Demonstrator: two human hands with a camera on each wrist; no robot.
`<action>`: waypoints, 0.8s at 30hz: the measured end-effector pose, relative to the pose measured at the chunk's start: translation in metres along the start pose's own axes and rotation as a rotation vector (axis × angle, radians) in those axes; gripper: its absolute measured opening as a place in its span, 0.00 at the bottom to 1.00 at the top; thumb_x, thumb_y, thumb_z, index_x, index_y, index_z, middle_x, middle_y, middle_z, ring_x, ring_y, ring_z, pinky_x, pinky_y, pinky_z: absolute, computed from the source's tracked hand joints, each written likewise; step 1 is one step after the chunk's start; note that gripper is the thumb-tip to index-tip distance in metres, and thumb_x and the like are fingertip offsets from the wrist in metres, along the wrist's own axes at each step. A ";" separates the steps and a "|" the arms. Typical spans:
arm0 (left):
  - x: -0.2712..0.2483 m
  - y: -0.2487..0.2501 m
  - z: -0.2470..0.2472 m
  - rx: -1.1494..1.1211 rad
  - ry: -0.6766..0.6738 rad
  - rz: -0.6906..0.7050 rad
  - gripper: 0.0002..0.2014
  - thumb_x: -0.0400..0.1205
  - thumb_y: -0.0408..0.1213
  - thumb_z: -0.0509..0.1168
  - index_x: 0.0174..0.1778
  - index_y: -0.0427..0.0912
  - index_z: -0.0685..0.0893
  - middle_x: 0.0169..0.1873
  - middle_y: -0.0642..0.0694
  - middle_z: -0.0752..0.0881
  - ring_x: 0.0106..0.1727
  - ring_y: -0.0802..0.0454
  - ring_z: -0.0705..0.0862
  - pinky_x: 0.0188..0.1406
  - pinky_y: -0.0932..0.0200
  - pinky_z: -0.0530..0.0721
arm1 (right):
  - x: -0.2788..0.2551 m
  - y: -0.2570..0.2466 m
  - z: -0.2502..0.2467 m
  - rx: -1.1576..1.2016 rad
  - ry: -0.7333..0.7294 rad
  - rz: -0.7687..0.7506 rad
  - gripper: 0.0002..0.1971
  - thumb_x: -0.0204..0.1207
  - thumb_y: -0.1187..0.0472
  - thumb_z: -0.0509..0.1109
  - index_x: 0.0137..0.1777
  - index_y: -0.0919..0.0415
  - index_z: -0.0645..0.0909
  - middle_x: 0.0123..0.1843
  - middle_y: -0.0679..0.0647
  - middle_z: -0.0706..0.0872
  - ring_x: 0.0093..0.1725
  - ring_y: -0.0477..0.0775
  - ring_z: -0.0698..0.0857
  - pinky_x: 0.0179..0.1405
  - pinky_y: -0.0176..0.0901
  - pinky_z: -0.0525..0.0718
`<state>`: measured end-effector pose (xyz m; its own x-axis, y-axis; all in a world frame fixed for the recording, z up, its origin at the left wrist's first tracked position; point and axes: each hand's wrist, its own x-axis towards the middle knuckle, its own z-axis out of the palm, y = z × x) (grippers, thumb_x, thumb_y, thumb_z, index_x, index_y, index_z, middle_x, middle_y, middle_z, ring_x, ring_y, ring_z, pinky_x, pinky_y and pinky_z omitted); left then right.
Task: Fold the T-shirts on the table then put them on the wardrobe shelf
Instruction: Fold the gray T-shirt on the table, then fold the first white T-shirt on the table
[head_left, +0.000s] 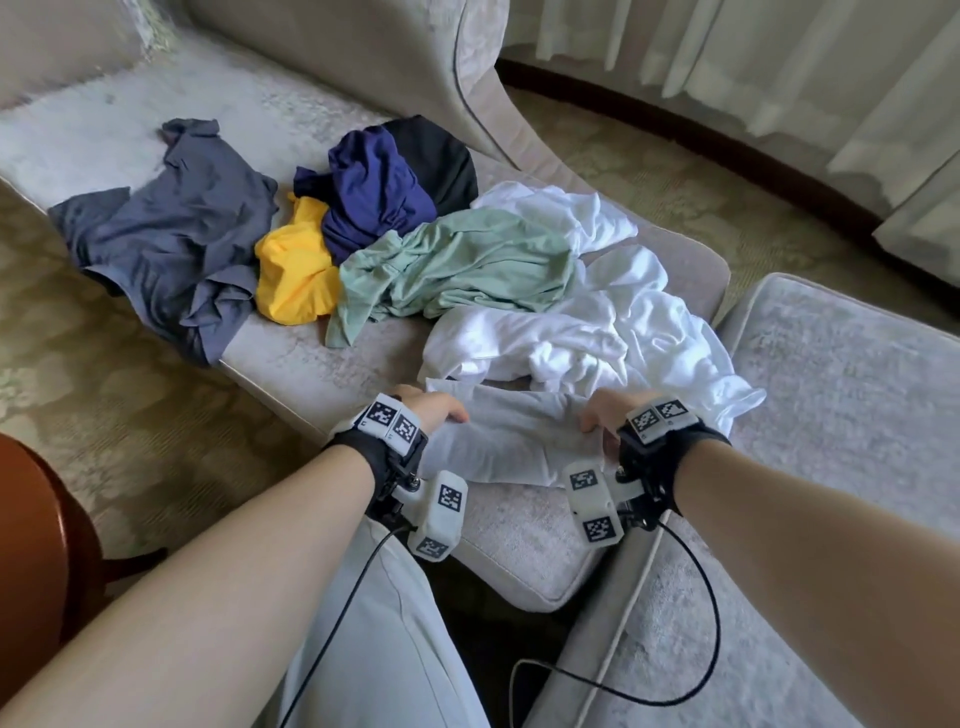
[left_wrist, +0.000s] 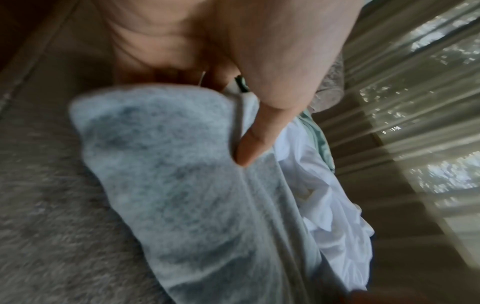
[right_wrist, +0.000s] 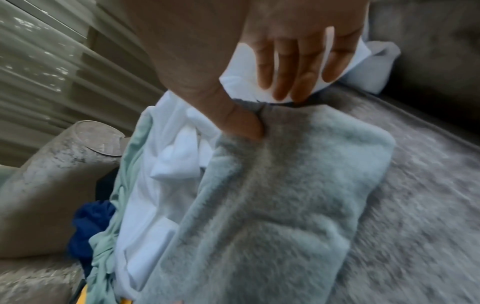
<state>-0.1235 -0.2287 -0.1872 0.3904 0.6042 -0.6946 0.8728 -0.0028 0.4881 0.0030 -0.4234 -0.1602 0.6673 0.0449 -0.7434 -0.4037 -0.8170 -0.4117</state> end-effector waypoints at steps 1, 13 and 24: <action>0.000 0.003 0.001 -0.003 0.014 0.021 0.47 0.61 0.53 0.79 0.74 0.42 0.69 0.66 0.40 0.78 0.63 0.38 0.80 0.65 0.47 0.79 | 0.000 0.000 -0.005 0.068 0.067 -0.006 0.14 0.58 0.63 0.73 0.44 0.67 0.81 0.41 0.60 0.85 0.24 0.51 0.83 0.21 0.32 0.79; 0.013 0.035 0.001 -0.121 0.187 0.458 0.06 0.80 0.37 0.70 0.51 0.49 0.88 0.44 0.49 0.88 0.50 0.47 0.86 0.43 0.64 0.76 | 0.021 -0.026 -0.014 0.122 0.101 -0.181 0.06 0.75 0.58 0.70 0.48 0.59 0.81 0.46 0.58 0.81 0.42 0.58 0.84 0.53 0.54 0.88; -0.032 0.099 -0.055 -0.626 0.199 0.728 0.05 0.80 0.41 0.68 0.46 0.46 0.89 0.40 0.45 0.89 0.45 0.47 0.85 0.53 0.46 0.86 | -0.033 -0.087 -0.038 0.730 0.132 -0.220 0.09 0.87 0.58 0.58 0.60 0.62 0.73 0.45 0.57 0.82 0.40 0.61 0.91 0.32 0.51 0.90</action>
<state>-0.0655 -0.2040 -0.0875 0.6652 0.7457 -0.0393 0.1030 -0.0395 0.9939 0.0395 -0.3753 -0.0799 0.8306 0.0564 -0.5540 -0.5327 -0.2095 -0.8200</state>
